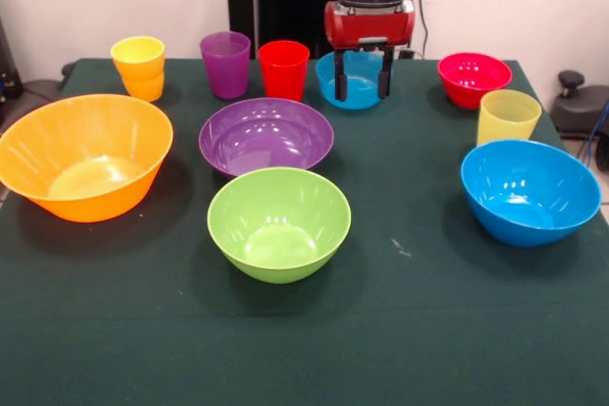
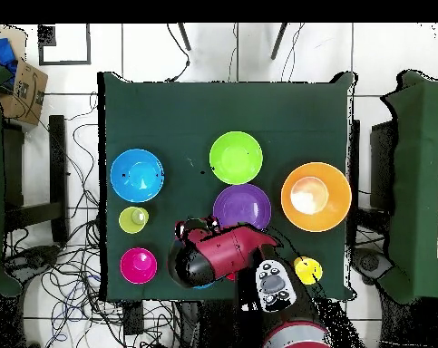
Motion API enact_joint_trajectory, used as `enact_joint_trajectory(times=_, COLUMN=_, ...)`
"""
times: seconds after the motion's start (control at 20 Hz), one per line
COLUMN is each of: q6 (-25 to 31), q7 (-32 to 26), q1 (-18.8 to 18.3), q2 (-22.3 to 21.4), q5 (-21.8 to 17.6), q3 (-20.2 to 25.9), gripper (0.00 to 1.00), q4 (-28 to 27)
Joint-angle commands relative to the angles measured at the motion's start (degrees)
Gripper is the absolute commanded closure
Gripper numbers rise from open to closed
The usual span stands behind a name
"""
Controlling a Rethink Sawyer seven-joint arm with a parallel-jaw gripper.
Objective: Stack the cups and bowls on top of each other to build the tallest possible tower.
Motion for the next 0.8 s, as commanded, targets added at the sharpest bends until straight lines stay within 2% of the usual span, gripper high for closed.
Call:
enact_joint_trajectory(times=0.05, q6=-3.58, q7=-3.68, q1=-7.24, q2=3.20, q5=-7.68, q3=12.37, gripper=0.00, q4=0.25)
enact_joint_trajectory(times=0.1, q6=1.34, q7=-1.42, q1=-5.82, q2=4.42, q5=-2.50, q3=9.62, gripper=0.00, q4=-0.62)
enact_joint_trajectory(times=0.2, q6=-8.11, q7=3.83, q1=2.17, q2=5.46, q5=-4.32, q3=-0.29, gripper=0.00, q4=-3.34)
enact_joint_trajectory(times=0.25, q6=-16.84, q7=4.62, q1=1.98, q2=6.56, q5=-5.05, q3=-1.15, gripper=0.00, q4=-2.70)
enact_joint_trajectory(times=0.3, q6=-21.59, q7=7.03, q1=4.76, q2=7.28, q5=-2.00, q3=-4.87, gripper=0.00, q4=-2.16)
enact_joint_trajectory(times=0.35, q6=0.75, q7=6.72, q1=3.42, q2=5.94, q5=1.43, q3=-1.05, gripper=0.00, q4=-3.65)
enact_joint_trajectory(times=0.4, q6=-19.06, q7=11.81, q1=11.34, q2=7.86, q5=3.47, q3=-11.38, gripper=0.00, q4=-2.30)
enact_joint_trajectory(times=0.45, q6=9.64, q7=24.37, q1=30.10, q2=10.78, q5=6.21, q3=-26.90, gripper=0.00, q4=-13.78)
enact_joint_trajectory(times=0.5, q6=10.08, q7=24.62, q1=31.15, q2=11.40, q5=6.71, q3=-27.98, gripper=0.00, q4=-14.26)
enact_joint_trajectory(times=0.55, q6=-0.87, q7=16.58, q1=26.48, q2=9.49, q5=4.88, q3=-24.01, gripper=0.00, q4=-10.68)
enact_joint_trajectory(times=0.6, q6=-2.14, q7=15.31, q1=25.75, q2=9.32, q5=4.75, q3=-23.37, gripper=0.00, q4=-10.20)
enact_joint_trajectory(times=0.65, q6=-8.04, q7=12.77, q1=25.98, q2=8.37, q5=4.50, q3=-21.48, gripper=0.00, q4=-7.46)
enact_joint_trajectory(times=0.8, q6=-7.68, q7=11.07, q1=25.06, q2=8.08, q5=4.42, q3=-20.41, gripper=0.00, q4=-7.20)
